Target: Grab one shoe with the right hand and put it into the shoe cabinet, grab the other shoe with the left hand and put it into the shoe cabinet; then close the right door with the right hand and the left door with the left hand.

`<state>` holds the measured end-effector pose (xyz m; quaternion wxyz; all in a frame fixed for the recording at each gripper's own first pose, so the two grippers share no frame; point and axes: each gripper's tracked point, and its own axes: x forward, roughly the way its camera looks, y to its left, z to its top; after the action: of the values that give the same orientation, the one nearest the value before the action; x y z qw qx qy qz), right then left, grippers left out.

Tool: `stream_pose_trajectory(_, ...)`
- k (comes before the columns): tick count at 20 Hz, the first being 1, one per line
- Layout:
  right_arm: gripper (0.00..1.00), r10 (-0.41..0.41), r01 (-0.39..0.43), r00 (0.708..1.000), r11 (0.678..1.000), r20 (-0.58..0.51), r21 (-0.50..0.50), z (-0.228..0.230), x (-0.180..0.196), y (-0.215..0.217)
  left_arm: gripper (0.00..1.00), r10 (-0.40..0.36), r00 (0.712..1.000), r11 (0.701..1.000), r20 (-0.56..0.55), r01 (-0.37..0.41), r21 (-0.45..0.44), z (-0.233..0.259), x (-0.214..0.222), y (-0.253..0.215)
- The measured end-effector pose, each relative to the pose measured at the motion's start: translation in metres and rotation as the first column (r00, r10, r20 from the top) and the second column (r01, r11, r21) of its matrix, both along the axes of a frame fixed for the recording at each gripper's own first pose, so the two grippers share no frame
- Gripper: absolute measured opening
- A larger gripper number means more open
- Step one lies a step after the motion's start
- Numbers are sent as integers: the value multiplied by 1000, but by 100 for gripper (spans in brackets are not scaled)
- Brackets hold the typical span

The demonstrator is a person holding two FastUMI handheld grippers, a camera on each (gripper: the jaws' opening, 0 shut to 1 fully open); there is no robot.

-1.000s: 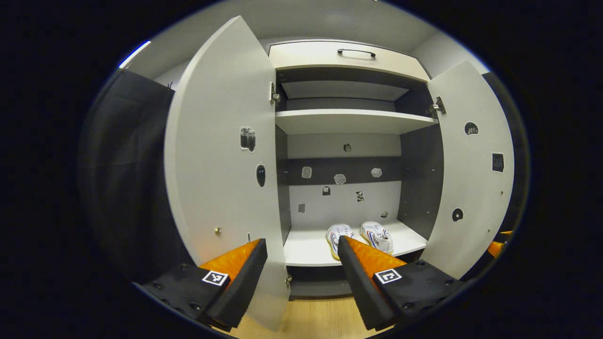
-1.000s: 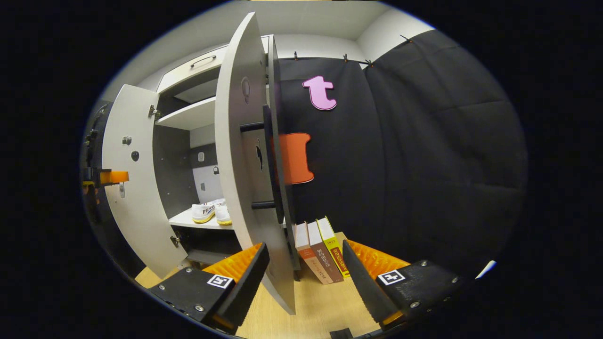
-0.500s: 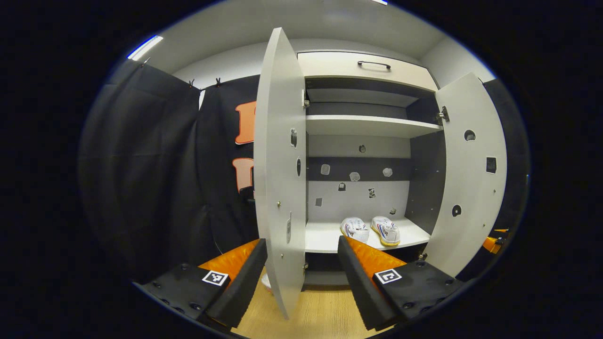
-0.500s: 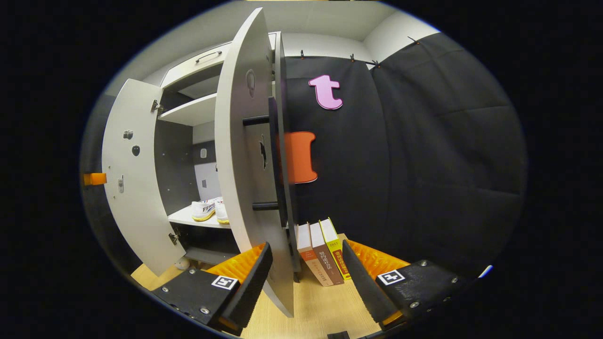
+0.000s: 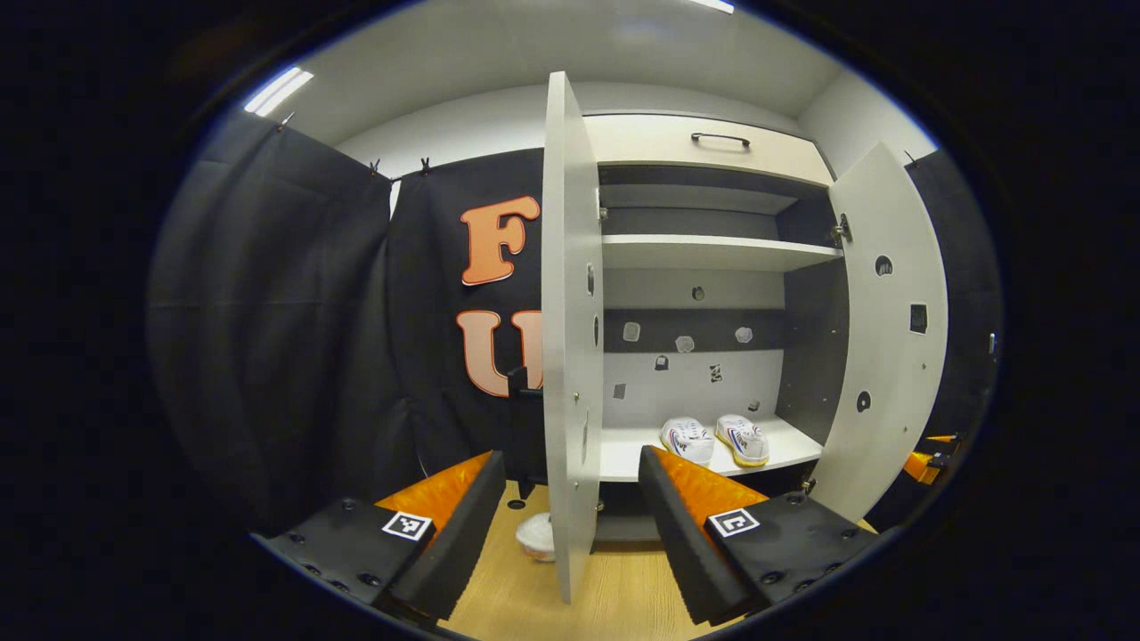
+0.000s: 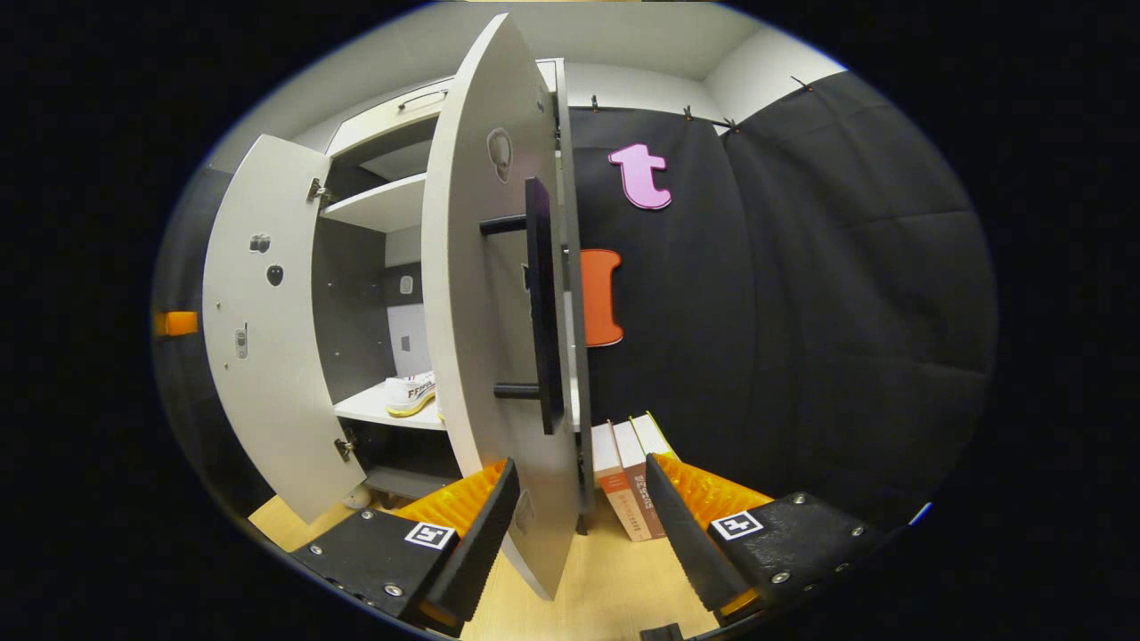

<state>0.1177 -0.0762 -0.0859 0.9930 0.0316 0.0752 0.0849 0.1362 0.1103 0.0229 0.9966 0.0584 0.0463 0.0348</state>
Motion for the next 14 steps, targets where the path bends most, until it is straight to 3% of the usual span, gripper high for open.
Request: stream_pose_trajectory(14, 89, 37, -36, 999, 998, -16, 57, -7, 33, 88, 97, -3, 1000, 1000, -11, 3, -25, -1, -12, 64)
